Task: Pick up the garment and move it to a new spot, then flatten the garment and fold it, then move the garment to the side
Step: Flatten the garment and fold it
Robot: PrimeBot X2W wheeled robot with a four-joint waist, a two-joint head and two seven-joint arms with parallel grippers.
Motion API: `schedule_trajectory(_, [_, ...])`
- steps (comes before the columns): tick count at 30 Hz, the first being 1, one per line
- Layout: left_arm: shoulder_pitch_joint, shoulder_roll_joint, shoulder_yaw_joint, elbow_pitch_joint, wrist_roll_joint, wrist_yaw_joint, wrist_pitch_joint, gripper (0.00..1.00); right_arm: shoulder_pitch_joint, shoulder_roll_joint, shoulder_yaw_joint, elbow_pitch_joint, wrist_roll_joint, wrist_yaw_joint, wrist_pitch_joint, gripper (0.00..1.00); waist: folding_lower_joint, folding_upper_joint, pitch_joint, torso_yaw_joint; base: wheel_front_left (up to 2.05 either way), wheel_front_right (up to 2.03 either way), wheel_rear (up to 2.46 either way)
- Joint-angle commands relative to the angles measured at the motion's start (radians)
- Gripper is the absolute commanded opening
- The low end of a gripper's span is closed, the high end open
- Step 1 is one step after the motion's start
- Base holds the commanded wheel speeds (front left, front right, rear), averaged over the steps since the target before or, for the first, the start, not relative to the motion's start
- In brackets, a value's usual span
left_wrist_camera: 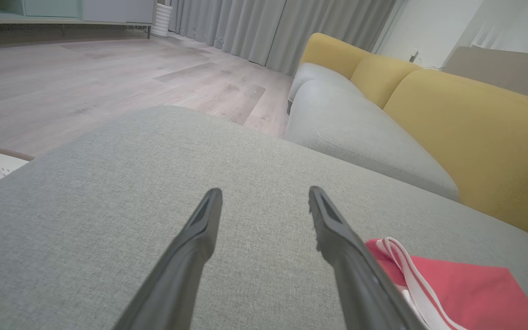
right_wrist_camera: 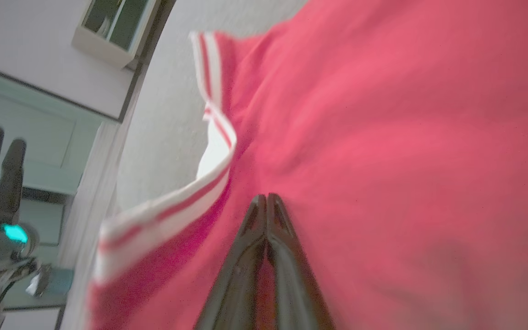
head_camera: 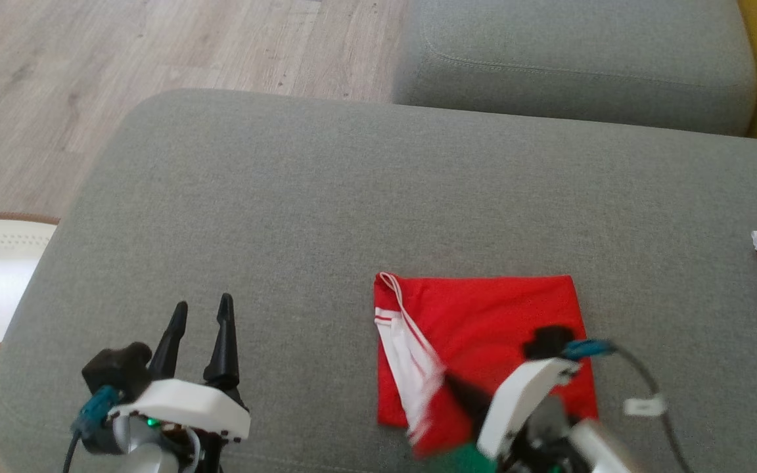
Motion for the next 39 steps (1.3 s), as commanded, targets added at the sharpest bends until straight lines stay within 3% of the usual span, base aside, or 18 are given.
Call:
schedule_trajectory(1, [-0.054,0.002,0.045,-0.032,0.014,-0.003,-0.012,1.00,-0.018,0.012,0.023,-0.037,0.010,-0.001,0.001,0.00,0.0000,-0.0001,0.000,0.001,0.00,0.00,0.00])
schedule_trajectory(7, [-0.055,-0.009,0.056,-0.030,0.029,-0.013,-0.012,1.00,-0.013,0.020,0.178,-0.143,0.137,-0.001,-0.002,0.00,0.0000,-0.0001,-0.001,-0.003,0.00,0.00,0.00])
schedule_trajectory(10, [-0.054,-0.011,0.066,-0.037,0.037,-0.016,-0.012,1.00,-0.040,0.013,0.164,-0.175,0.144,-0.001,-0.056,0.00,0.0000,-0.0001,-0.001,-0.019,0.00,0.00,0.00])
schedule_trajectory(15, [-0.056,-0.011,0.086,-0.056,0.052,-0.024,-0.012,1.00,-0.084,-0.095,0.100,-0.269,0.109,-0.001,-0.160,0.00,0.0000,-0.0001,-0.002,-0.058,0.00,0.00,0.00])
schedule_trajectory(16, [-0.056,-0.012,0.091,-0.062,0.056,-0.025,-0.012,1.00,-0.091,-0.120,0.078,-0.289,0.099,-0.001,-0.184,0.16,0.0000,-0.0001,-0.002,-0.068,0.00,0.00,0.00])
schedule_trajectory(17, [-0.057,-0.012,0.096,-0.069,0.060,-0.026,-0.012,1.00,-0.096,-0.145,0.055,-0.309,0.088,-0.001,-0.209,0.46,0.0000,-0.0001,-0.002,-0.078,0.00,0.00,0.00])
schedule_trajectory(18, [-0.057,-0.011,0.101,-0.075,0.064,-0.027,-0.012,1.00,-0.101,-0.169,0.031,-0.327,0.072,-0.001,-0.233,0.85,0.0000,-0.0001,-0.002,-0.089,0.00,0.00,0.00])
schedule_trajectory(19, [-0.057,-0.010,0.105,-0.081,0.069,-0.027,-0.012,1.00,-0.103,-0.192,0.005,-0.341,0.052,-0.001,-0.259,1.00,0.0000,-0.0001,-0.002,-0.100,0.00,0.00,0.00])
schedule_trajectory(23, [-0.062,0.000,0.118,-0.095,0.091,-0.036,-0.012,1.00,-0.103,-0.241,-0.104,-0.391,-0.026,-0.001,-0.364,1.00,0.0000,-0.0001,-0.001,-0.147,0.00,0.00,0.00])
schedule_trajectory(27, [-0.072,0.007,0.141,-0.110,0.112,-0.035,-0.012,1.00,-0.079,-0.263,-0.178,-0.399,-0.174,-0.001,-0.460,1.00,0.0000,-0.0001,-0.001,-0.188,0.00,0.00,0.00])
schedule_trajectory(39, [-0.058,0.000,0.184,-0.118,0.197,-0.049,-0.012,1.00,0.067,-0.181,-0.317,-0.365,-0.516,-0.001,-0.569,1.00,0.0000,-0.0001,0.007,-0.250,0.00,0.00,0.00])
